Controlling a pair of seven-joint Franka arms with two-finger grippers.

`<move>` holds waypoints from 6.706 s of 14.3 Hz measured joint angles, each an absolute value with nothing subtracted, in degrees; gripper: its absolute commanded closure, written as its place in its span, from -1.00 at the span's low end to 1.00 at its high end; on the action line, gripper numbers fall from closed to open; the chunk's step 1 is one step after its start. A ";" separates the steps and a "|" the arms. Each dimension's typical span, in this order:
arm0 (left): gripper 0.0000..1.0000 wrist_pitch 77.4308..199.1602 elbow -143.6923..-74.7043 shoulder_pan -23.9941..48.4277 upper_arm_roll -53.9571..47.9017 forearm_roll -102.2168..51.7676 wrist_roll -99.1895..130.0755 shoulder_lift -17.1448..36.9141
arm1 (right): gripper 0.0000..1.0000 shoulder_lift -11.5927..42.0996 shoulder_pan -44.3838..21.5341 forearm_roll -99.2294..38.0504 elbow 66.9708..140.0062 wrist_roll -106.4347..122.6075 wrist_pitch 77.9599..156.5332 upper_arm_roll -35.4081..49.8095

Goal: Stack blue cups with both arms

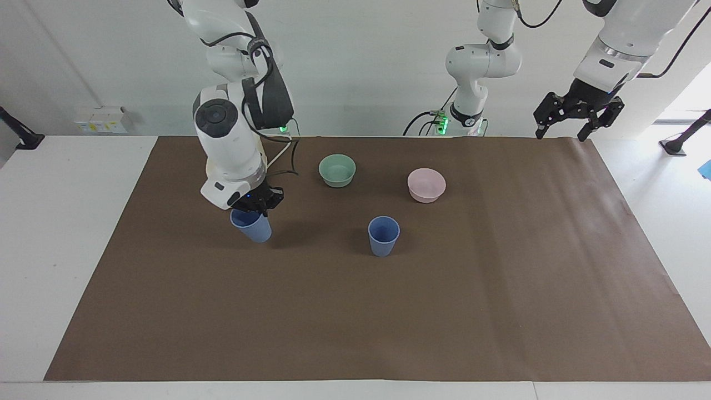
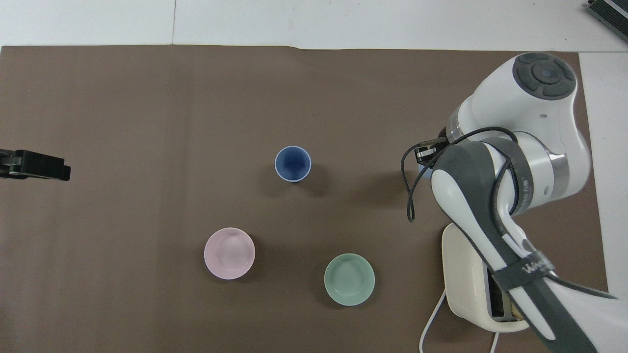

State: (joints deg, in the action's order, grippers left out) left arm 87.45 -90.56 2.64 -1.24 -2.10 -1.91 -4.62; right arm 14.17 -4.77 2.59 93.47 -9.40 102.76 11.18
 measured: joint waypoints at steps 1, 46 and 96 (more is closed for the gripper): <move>-1.00 87.45 -90.56 2.64 -1.24 -2.10 -1.91 -4.62 | 1.00 14.82 -6.62 3.85 90.95 -12.11 101.45 11.25; -1.00 87.44 -90.56 2.64 -1.24 -2.10 -1.91 -4.66 | 1.00 31.37 -22.34 5.58 71.36 -24.06 106.50 19.31; -1.00 87.44 -90.56 2.64 -1.24 -2.10 -1.90 -4.66 | -1.00 15.04 3.40 8.17 69.45 -11.31 86.00 18.33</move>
State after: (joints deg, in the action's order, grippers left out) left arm 87.44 -90.56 2.64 -1.24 -2.10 -1.90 -4.66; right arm 15.04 3.40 8.17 69.45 -11.31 86.00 18.33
